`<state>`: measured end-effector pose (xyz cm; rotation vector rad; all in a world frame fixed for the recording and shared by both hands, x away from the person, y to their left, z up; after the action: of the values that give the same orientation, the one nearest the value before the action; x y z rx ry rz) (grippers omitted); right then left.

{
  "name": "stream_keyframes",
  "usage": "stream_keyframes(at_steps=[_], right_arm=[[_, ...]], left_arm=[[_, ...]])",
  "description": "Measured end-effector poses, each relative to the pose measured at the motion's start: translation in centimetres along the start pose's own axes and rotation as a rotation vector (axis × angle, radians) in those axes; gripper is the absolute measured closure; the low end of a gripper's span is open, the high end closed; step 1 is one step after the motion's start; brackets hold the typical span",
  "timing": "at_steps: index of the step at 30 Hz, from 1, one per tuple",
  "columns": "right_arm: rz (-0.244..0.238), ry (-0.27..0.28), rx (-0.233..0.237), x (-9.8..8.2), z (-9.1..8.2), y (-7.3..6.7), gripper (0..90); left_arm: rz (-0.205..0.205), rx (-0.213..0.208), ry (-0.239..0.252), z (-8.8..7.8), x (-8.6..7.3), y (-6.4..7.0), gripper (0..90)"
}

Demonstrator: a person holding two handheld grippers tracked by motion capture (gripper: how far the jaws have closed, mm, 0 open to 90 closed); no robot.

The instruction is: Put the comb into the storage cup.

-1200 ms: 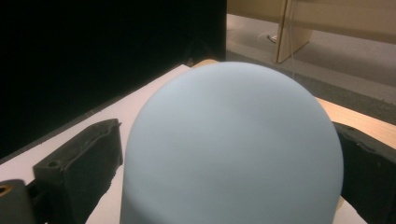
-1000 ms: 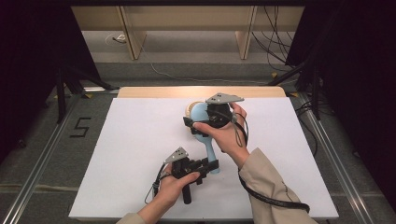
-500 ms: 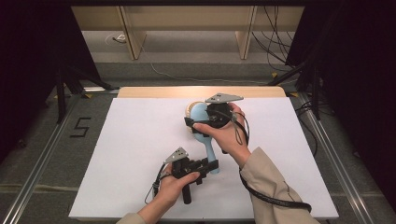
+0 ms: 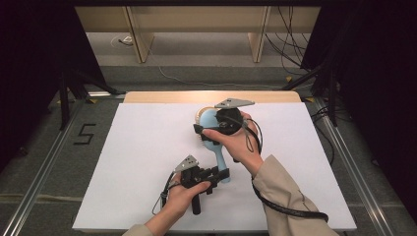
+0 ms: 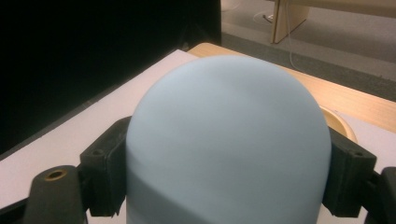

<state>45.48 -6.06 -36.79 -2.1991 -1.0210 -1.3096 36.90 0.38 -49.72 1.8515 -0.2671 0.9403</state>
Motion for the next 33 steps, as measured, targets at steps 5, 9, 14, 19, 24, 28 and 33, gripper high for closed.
stream_keyframes(at_steps=[5, 9, 14, 19, 24, 28, 33], right_arm=[[-0.011, 0.009, 0.002, 0.3, -0.2, -0.2, 20.1], [-0.01, 0.017, 0.007, 0.5, -0.4, -0.2, 20.1], [-0.002, 0.023, 0.009, 0.5, -0.5, -0.1, 20.2], [0.001, 0.022, 0.012, 0.5, -0.7, -0.1, 20.3], [0.009, 0.032, 0.012, 0.6, -0.7, -0.2, 20.3], [0.006, 0.049, -0.001, 0.8, -0.9, -0.1, 20.3], [0.007, 0.066, -0.026, 0.9, -1.2, 0.4, 20.4]], left_arm=[[0.017, 0.004, 0.009, -0.1, 0.3, 0.1, 64.5], [0.032, 0.014, 0.01, -0.2, 0.3, 0.1, 64.4], [0.051, 0.025, 0.007, -0.2, 0.4, 0.0, 64.3], [0.088, 0.059, -0.005, -0.3, 0.5, -0.1, 63.5], [0.166, 0.141, -0.062, -0.3, 0.4, 0.1, 43.5], [0.271, 0.232, -0.094, -0.7, 0.4, -0.1, 22.6], [0.355, 0.282, -0.115, -1.6, 0.7, -0.2, 9.7]])
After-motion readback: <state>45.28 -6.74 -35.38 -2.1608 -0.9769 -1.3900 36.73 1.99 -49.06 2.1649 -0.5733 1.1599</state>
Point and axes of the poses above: each handheld gripper's, and its own axes: z roughly forward along the jaws, x roughly out of its top, y roughly to its right, the point moved 5 cm from there along z, roughly forward along the jaws, and after that the axes turned 11 degrees about -z, right-handed, at the moved point
